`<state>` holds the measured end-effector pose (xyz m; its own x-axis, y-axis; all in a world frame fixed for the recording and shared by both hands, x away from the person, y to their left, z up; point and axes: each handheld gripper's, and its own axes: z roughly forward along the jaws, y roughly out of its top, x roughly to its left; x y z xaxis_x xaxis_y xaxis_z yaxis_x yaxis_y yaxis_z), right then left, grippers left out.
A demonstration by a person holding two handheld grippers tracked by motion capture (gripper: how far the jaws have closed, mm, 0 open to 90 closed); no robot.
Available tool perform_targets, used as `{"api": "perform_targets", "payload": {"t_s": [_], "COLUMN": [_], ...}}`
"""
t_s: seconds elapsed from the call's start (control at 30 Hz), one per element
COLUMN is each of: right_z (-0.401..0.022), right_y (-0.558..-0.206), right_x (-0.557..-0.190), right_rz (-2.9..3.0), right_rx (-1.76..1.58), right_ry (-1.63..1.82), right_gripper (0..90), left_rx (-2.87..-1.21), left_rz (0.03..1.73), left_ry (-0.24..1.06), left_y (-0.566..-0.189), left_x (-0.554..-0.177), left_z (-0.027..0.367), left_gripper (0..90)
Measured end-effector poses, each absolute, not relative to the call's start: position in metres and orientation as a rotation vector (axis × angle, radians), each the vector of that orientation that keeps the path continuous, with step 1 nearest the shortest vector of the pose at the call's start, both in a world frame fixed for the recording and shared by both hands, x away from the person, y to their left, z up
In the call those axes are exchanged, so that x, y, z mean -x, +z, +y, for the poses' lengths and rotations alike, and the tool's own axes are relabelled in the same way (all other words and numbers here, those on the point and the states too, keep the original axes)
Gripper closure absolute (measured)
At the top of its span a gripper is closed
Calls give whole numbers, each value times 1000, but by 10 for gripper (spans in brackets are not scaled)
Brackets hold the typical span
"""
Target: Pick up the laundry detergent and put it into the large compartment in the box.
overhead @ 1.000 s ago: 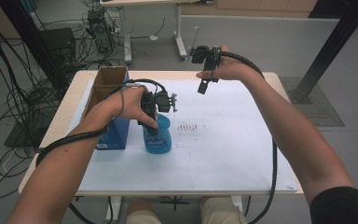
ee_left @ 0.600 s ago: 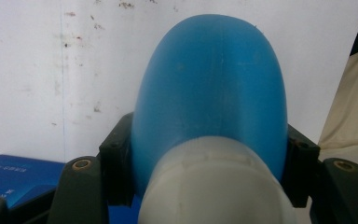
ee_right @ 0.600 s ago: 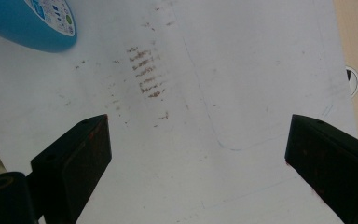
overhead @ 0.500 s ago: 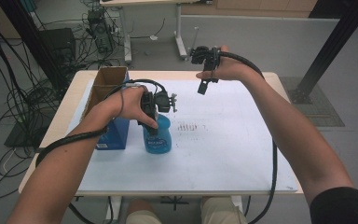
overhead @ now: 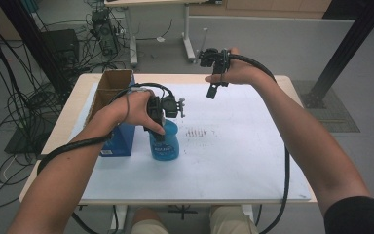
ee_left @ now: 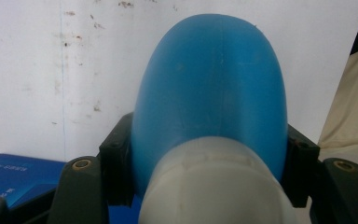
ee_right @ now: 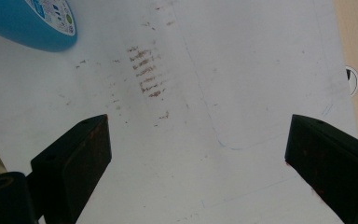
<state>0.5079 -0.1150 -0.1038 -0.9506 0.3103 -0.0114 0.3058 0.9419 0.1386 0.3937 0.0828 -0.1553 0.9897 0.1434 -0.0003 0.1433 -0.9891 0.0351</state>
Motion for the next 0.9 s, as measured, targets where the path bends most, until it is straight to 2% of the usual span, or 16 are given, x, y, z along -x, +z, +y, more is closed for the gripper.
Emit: {"api": "perform_targets", "payload": {"t_s": [0.9], "right_z": [-114], "right_y": [-103], "right_x": [-508], "right_rz": [3064], "right_rx": [-494], "right_ry": [201], "right_gripper": [67], "left_rx": [-3098], "left_rz": [227], "left_ry": [2], "left_y": [-155], "left_x": [-394], "left_z": [83], "left_gripper": [373]}}
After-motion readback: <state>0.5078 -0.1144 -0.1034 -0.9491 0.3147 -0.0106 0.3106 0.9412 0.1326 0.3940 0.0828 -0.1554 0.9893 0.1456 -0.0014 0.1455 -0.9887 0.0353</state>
